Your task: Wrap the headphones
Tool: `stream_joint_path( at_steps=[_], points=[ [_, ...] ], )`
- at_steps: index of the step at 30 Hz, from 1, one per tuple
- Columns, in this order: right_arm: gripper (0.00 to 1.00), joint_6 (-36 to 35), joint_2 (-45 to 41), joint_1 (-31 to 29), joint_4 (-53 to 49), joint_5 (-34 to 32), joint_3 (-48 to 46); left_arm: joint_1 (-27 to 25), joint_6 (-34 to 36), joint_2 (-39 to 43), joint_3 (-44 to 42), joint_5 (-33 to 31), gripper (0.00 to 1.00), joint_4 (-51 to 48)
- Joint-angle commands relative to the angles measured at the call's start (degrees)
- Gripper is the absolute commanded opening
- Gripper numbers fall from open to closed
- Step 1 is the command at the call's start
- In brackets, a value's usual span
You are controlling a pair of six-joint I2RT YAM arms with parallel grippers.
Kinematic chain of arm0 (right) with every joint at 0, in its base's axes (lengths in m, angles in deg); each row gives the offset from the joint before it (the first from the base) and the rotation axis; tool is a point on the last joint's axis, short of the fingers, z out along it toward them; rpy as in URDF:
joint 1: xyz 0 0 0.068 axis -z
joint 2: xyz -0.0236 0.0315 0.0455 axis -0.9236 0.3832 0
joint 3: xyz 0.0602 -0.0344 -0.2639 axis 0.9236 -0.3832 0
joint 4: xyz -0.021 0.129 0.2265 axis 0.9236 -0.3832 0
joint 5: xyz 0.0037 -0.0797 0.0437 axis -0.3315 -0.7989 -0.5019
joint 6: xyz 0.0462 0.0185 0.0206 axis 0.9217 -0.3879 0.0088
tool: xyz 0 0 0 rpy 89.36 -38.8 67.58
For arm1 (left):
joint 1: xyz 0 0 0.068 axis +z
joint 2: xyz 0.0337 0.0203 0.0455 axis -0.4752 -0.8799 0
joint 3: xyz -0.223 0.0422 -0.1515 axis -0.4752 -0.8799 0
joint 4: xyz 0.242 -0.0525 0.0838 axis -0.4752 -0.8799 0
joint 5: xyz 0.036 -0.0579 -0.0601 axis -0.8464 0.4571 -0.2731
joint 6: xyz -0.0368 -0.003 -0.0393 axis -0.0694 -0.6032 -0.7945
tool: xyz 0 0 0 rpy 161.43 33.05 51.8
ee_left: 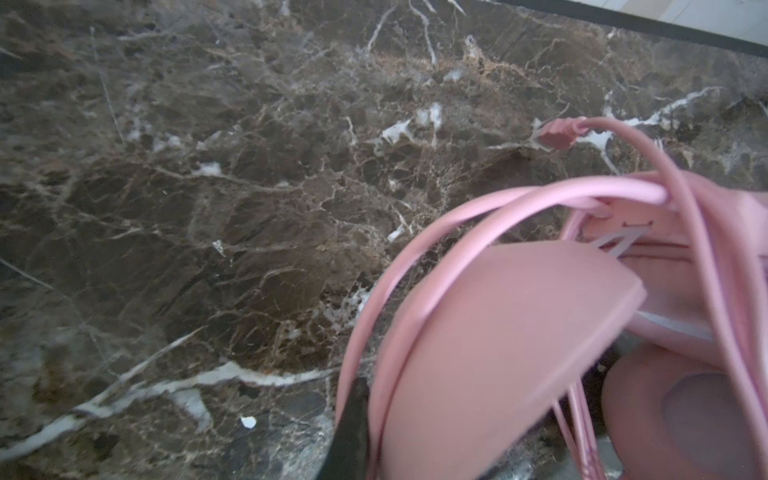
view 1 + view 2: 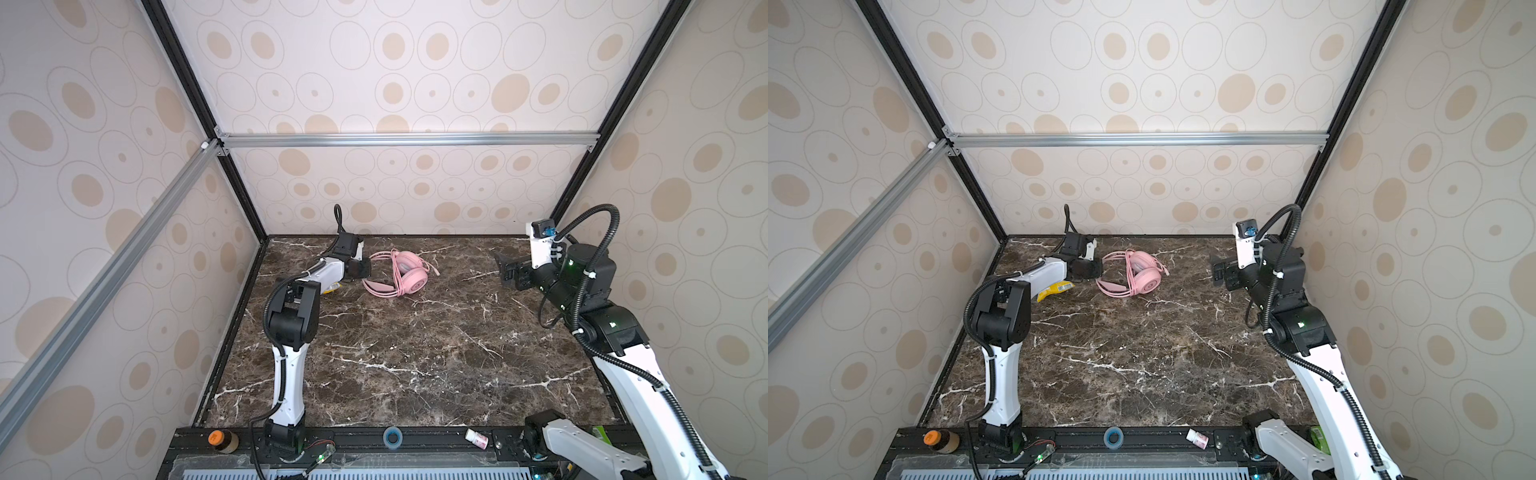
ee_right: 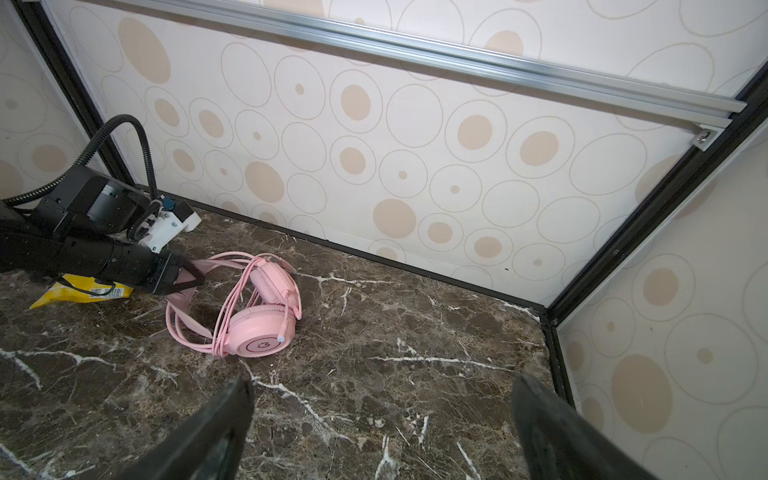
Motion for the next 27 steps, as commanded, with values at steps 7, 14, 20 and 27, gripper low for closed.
stream_joint_path(
  at_steps=[7,14,20,27],
  points=[
    [1.0,0.87,-0.77,-0.17,1.69,-1.82,0.37,0.41,1.55,0.73,1.25,-0.69,0.25,1.31],
    [1.0,1.68,-0.09,-0.17,2.57,-1.99,0.89,0.44,2.82,2.23,0.71,-3.69,0.71,-0.86],
    [1.0,2.7,0.58,-0.16,3.71,-1.58,0.34,0.45,3.61,5.57,0.07,-3.84,0.72,-1.61],
    [1.0,8.68,-3.69,0.5,12.26,-11.44,-10.87,0.33,5.6,14.91,-4.54,-5.3,0.74,-3.22]
  ],
)
